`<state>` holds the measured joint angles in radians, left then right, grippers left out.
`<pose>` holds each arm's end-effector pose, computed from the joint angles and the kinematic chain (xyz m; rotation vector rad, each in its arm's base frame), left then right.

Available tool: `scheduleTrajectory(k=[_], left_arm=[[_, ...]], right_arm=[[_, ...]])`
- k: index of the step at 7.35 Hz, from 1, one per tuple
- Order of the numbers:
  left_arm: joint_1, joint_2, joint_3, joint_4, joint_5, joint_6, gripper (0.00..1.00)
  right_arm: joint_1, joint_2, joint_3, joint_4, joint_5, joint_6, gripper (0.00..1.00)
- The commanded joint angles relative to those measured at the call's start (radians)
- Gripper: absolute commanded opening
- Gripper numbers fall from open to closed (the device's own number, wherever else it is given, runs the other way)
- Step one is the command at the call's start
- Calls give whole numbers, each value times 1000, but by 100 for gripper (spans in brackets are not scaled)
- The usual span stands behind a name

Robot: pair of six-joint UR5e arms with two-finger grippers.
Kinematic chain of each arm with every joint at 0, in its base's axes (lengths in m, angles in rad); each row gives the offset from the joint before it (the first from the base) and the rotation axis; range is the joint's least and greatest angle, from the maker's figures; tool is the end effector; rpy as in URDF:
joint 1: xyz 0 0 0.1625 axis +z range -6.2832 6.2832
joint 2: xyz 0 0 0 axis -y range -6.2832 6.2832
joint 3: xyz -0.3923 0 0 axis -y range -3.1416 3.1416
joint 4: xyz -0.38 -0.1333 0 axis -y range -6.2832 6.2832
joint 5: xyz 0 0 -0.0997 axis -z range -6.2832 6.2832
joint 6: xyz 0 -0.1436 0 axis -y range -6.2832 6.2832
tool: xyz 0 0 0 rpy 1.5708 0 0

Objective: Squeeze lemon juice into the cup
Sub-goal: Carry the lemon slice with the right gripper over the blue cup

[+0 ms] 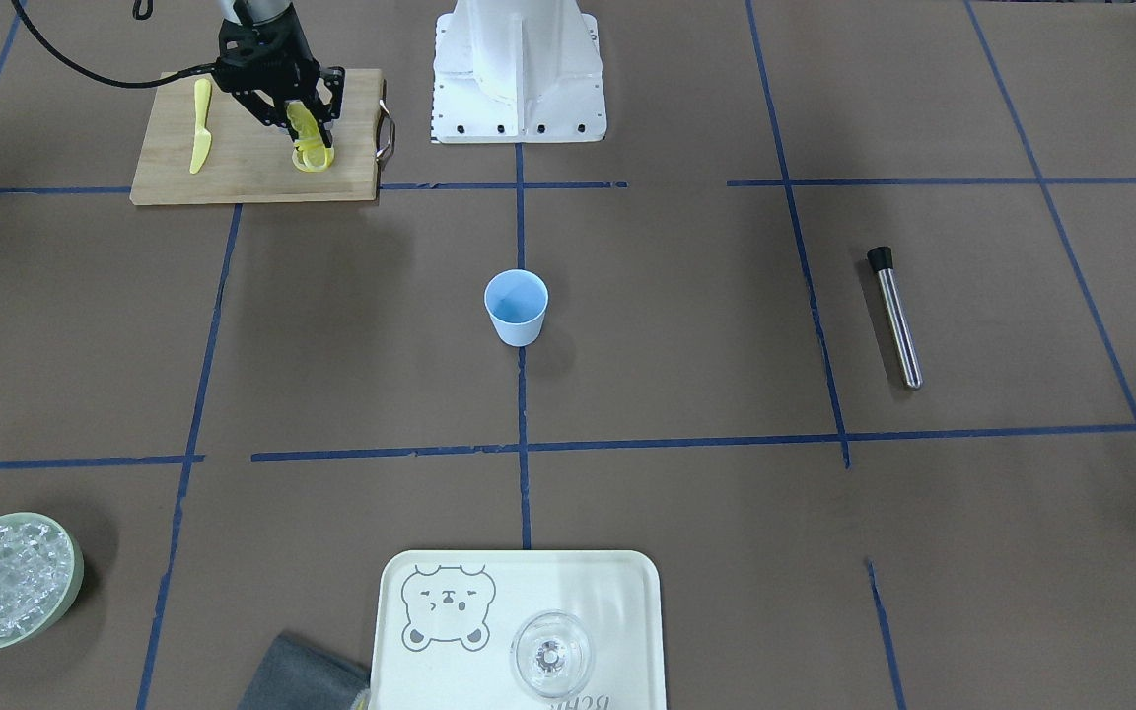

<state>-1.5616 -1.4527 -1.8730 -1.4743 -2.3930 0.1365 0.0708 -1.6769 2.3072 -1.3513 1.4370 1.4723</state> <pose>-0.0241 -0.4355 0.5711 0.1349 0.8158 0.1733 -0.4263 -0.1831 0.3477 0.1969 -0.8348 0.0309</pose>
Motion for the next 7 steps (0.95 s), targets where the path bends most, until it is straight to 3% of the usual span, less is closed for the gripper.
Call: scheduleTrajectory(k=[1, 4, 6, 7], left_arm=[[0, 0, 0, -1, 0, 0, 100], [0, 0, 2, 0, 0, 0, 100], [0, 2, 3, 0, 0, 0, 100], [0, 0, 5, 0, 0, 0, 100]], right_arm=[[23, 67, -5, -82, 29, -1, 15], [73, 299, -15, -308, 58, -12, 15], [194, 533, -98, -498, 156, -20, 15], [231, 621, -161, -509, 166, -44, 15]])
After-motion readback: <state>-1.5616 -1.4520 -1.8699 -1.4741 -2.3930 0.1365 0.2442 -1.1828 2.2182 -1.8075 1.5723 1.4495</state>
